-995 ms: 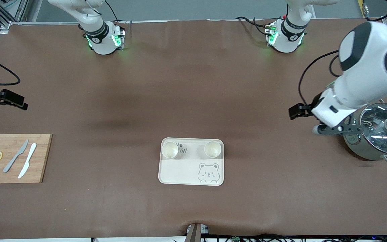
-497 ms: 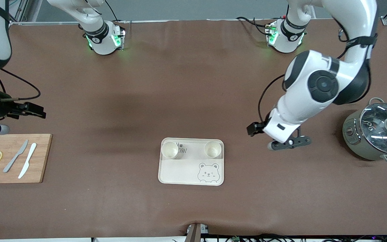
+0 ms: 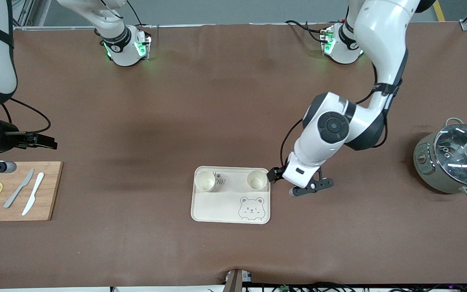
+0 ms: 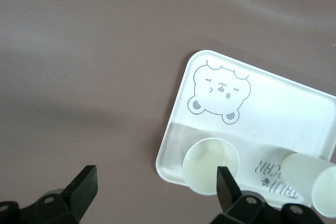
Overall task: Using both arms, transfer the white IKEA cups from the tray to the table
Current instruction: 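Reach the left gripper down to the white cup on the tray, then grasp the cup with the left gripper while the right gripper reaches the other cup, then carry the cup toward the pot while the right gripper grasps the other cup, then lower both cups onto the table and open both grippers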
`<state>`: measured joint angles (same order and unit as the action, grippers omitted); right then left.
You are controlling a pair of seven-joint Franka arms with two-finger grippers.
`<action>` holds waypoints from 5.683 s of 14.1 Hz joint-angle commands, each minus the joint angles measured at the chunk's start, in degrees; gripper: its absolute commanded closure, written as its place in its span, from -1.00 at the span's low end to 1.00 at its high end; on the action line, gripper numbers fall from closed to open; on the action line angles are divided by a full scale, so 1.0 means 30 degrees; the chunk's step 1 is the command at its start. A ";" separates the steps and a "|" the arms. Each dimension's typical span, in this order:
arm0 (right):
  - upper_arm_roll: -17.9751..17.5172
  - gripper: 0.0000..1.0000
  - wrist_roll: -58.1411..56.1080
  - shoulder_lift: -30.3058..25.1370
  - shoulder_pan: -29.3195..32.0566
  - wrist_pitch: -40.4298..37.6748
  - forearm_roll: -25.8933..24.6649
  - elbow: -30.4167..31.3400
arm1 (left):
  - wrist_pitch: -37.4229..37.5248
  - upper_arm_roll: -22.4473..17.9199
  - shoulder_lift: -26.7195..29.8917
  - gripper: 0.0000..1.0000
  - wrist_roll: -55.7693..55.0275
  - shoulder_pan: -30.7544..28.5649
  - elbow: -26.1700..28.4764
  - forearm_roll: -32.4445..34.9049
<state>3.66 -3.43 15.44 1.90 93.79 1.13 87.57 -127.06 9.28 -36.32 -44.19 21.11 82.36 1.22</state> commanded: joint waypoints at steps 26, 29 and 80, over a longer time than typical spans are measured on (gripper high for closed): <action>-0.0311 -1.00 1.2473 0.6952 -0.6489 0.7935 0.5656 -0.1239 | -0.2823 -0.0223 -0.3333 1.00 -0.0475 0.1870 -0.0765 0.2699; -0.0311 -1.00 1.5257 0.7215 -0.8185 0.7994 0.5628 -0.1239 | -0.2765 -0.0223 -0.2692 1.00 -0.0328 0.1812 -0.0765 0.2845; -0.0165 1.00 -0.4481 0.2703 0.2327 1.0541 0.0823 0.8074 | -0.5548 0.0803 0.5747 -1.00 0.6645 -0.9058 1.3766 0.0853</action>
<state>4.49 -15.77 24.60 7.21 124.74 4.40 110.33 -143.80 11.38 -20.57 -25.80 -5.73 123.67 5.18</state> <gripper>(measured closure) 0.978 0.520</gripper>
